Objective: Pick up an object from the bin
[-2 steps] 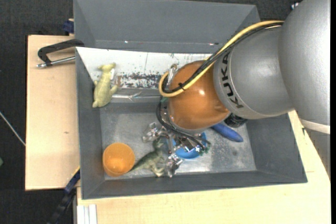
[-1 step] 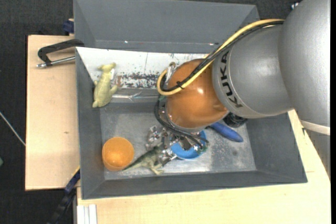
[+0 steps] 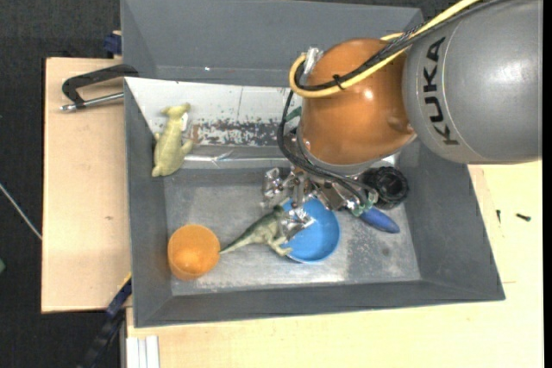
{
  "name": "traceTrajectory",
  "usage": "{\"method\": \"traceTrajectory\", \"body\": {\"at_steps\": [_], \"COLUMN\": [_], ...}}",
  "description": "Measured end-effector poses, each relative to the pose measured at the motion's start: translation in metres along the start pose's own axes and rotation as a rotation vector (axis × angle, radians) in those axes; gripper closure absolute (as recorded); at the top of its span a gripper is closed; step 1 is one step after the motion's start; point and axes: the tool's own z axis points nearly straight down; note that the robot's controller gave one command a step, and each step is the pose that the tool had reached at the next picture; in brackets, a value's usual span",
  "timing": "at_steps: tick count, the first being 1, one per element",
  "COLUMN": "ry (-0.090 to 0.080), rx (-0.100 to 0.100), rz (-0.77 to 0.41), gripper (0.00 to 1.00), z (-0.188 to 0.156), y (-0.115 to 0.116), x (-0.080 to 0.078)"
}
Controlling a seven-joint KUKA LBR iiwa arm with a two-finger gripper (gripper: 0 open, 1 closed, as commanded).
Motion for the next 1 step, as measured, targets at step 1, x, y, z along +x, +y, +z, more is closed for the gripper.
{"method": "traceTrajectory", "body": {"at_steps": [1], "ry": [0.0], "rx": [0.0], "rz": [-0.002], "gripper": [1.0], "z": [-0.0664], "y": [-0.0093], "x": [-0.0042]}}
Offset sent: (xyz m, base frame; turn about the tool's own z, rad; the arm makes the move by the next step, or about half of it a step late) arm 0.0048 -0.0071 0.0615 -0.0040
